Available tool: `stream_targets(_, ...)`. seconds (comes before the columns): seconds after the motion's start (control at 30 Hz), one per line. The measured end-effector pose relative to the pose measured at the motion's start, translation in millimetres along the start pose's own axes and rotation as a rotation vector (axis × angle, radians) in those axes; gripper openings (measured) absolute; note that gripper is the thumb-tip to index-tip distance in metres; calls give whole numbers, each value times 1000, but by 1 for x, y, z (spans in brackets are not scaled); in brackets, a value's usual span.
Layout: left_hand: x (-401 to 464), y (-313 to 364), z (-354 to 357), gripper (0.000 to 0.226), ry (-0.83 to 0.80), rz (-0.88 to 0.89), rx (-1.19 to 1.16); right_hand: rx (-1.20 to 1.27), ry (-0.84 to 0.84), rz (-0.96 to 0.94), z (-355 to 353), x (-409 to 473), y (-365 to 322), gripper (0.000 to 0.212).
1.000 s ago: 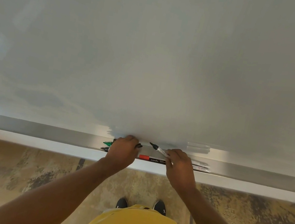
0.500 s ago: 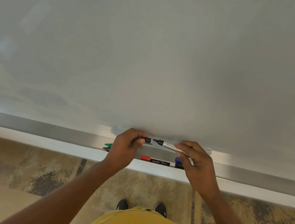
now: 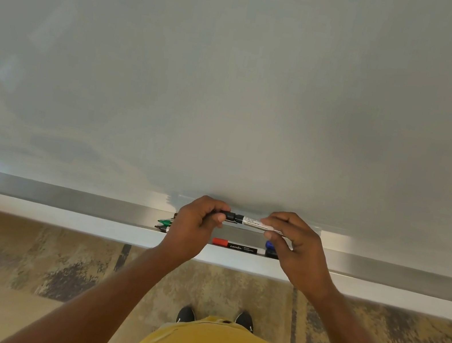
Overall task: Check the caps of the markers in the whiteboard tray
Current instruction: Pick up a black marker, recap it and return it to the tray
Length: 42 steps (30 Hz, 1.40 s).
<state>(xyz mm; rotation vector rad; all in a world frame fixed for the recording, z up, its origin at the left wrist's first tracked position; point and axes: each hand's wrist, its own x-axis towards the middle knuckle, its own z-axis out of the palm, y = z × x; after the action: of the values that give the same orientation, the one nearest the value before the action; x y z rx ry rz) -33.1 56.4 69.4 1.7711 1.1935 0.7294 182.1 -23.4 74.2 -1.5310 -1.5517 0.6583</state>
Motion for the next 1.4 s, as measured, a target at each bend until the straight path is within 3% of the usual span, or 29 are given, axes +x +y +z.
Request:
stream_targets(0.63,9,5,2,20,-4,-58,-122,-24,53,-3,7,9,10,26)
stream_targets(0.77,17,-2,0,20,-77,-24,28,-27,47,-3,11,9,20,22)
stream_targets(0.87,21,-13,8,21,-104,66,256,-255,81,-18,27,11,32,25)
stream_targets(1.07,16,-46,26,21,-91,82,585,-388,-68,121,58,2,54,51)
stream_targets(1.17,15,-56,33,17,-107,43,631,-387,-118,191,53,-4,67,54)
stream_targets(1.4,16,-72,50,15,-101,-26,594,-494,-56,367,3,-23,104,51)
